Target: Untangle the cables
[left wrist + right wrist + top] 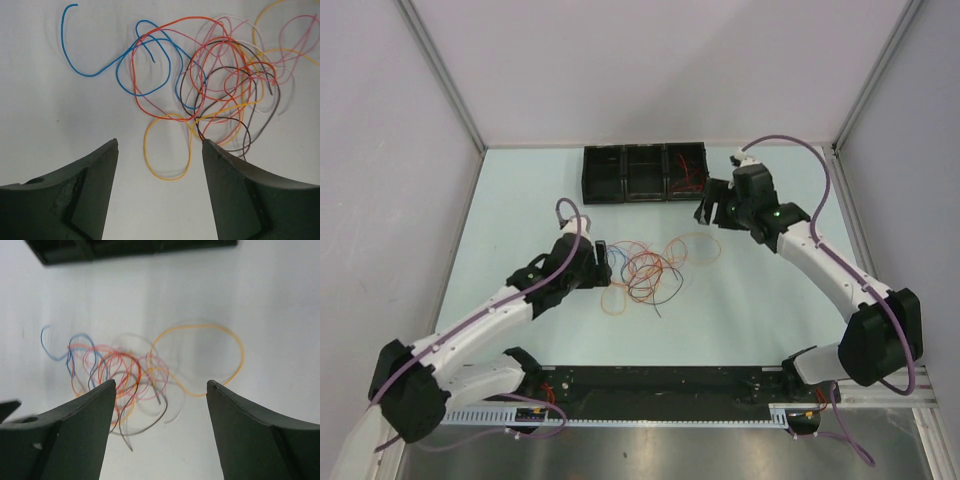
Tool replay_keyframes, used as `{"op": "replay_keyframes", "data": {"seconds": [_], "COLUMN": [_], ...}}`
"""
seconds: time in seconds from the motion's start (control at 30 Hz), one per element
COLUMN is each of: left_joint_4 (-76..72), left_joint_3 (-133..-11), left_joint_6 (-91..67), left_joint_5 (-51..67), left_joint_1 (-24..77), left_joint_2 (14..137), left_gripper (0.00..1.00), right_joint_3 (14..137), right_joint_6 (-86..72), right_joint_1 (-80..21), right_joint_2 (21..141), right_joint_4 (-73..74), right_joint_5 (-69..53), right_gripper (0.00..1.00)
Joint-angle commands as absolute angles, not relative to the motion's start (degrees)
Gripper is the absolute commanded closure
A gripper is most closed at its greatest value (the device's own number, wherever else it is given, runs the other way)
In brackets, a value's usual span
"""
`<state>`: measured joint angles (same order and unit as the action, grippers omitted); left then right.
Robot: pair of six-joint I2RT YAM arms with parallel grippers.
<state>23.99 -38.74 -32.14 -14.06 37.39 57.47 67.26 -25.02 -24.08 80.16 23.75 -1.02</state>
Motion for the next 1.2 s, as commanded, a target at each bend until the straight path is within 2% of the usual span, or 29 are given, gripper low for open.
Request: {"op": "replay_keyframes", "data": {"seconds": [0.0, 0.27, 0.43, 0.73, 0.8, 0.97, 1.03, 1.07, 1.1, 1.17], "left_joint_4": [18.46, 13.54, 12.04, 10.72, 10.55, 10.63, 10.72, 10.81, 12.72, 15.45], "left_joint_3": [-41.92, -42.01, -44.12, -47.89, -48.60, -50.62, -51.32, -51.50, -52.03, -54.75], "left_joint_6": [-32.87, -32.43, -30.41, -27.60, -27.16, -26.98, -26.90, -26.81, -26.81, -26.89], "left_joint_5": [-17.05, -17.31, -18.02, -21.44, -21.88, -22.32, -22.24, -22.06, -22.06, -21.19], "left_joint_1": [37.79, 37.79, 37.79, 37.79, 37.71, 37.44, 37.27, 37.18, 37.18, 37.09], "left_joint_2": [64.31, 72.15, 77.07, 86.12, 88.32, 91.93, 92.90, 92.99, 92.90, 90.45], "left_gripper": [0.30, 0.35, 0.44, 0.46, 0.50, 0.72, 0.77, 0.92, 1.00, 0.99], "right_joint_3": [63.37, 60.64, 60.64, 59.50, 59.33, 59.33, 59.33, 59.33, 59.33, 59.33], "right_joint_6": [-27.68, -28.04, -27.77, -27.51, -27.42, -27.16, -27.16, -27.16, -27.33, -27.33], "right_joint_1": [-28.47, -29.88, -30.06, -30.41, -30.41, -30.32, -30.41, -30.41, -30.41, -30.41], "right_joint_2": [77.78, 78.40, 78.75, 78.49, 78.31, 78.31, 77.96, 77.96, 77.78, 77.17], "right_joint_4": [22.68, 20.04, 20.04, 20.39, 20.39, 20.48, 20.74, 20.74, 20.74, 20.83], "right_joint_5": [-2.11, -3.60, -4.04, -3.96, -3.96, -3.87, -3.87, -3.87, -3.87, -3.96], "right_gripper": [0.23, 0.23, 0.23, 0.23, 0.23, 0.24, 0.23, 0.24, 0.24, 0.24]}}
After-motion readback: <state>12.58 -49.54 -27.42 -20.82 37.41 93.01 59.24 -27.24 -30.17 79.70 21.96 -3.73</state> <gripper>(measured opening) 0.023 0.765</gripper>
